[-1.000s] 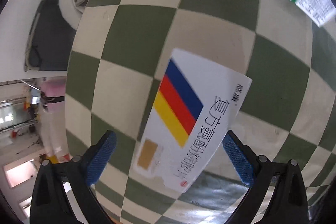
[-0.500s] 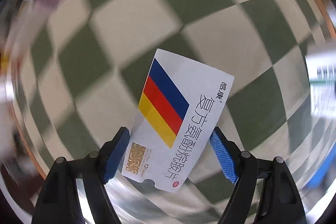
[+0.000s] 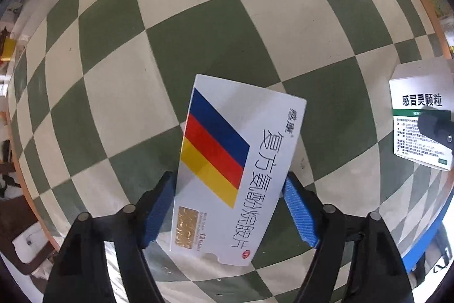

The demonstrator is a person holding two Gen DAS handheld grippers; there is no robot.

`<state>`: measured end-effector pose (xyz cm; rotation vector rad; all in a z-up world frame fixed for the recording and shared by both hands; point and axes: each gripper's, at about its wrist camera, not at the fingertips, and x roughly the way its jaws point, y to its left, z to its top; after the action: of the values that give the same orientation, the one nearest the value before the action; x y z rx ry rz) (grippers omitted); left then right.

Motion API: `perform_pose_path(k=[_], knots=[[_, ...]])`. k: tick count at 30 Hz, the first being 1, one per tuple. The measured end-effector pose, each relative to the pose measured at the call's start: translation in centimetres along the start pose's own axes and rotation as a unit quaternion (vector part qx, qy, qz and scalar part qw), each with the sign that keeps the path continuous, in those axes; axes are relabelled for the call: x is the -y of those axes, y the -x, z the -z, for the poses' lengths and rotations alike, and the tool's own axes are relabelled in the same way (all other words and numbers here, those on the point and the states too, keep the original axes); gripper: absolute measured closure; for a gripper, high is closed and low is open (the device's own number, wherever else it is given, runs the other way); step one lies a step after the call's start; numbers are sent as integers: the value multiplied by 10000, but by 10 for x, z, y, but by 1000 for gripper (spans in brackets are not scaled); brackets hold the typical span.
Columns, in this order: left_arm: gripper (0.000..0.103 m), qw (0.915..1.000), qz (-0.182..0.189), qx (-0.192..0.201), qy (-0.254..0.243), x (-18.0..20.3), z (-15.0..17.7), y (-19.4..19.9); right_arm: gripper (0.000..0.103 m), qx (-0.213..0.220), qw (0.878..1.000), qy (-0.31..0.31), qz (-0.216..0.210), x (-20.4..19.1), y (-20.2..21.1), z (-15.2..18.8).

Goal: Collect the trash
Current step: 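Lift both medicine boxes off the table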

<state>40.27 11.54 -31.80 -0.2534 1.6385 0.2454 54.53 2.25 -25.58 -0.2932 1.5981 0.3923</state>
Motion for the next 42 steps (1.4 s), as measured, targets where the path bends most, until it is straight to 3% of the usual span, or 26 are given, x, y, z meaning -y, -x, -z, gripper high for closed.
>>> perform_pose_path(k=[10,16,26,31,33,34,36,42], knots=[[30,9986,-208,348,347,-3,11,2,16,305,9993,214,34,-14,2,8],[30,9946,-272,799,596,-33,12,24,16,594,9980,203,-11,-4,25,23],[30,9827,90,1347,1271,-47,102,69,16,941,9944,414,-230,-15,62,83],[30,9764,270,1543,1488,-62,153,94,16,1087,9919,527,-387,-25,79,132],[30,9736,328,1644,1547,-64,186,105,16,1123,9911,554,-459,-30,84,156],[30,9731,356,1664,1551,-85,165,116,16,1137,9906,565,-506,-33,85,169],[30,9714,405,1723,1583,-89,181,109,16,1190,9896,598,-549,-40,87,195],[29,9656,732,1870,1654,-101,289,95,16,1341,9872,575,-646,-61,89,297]])
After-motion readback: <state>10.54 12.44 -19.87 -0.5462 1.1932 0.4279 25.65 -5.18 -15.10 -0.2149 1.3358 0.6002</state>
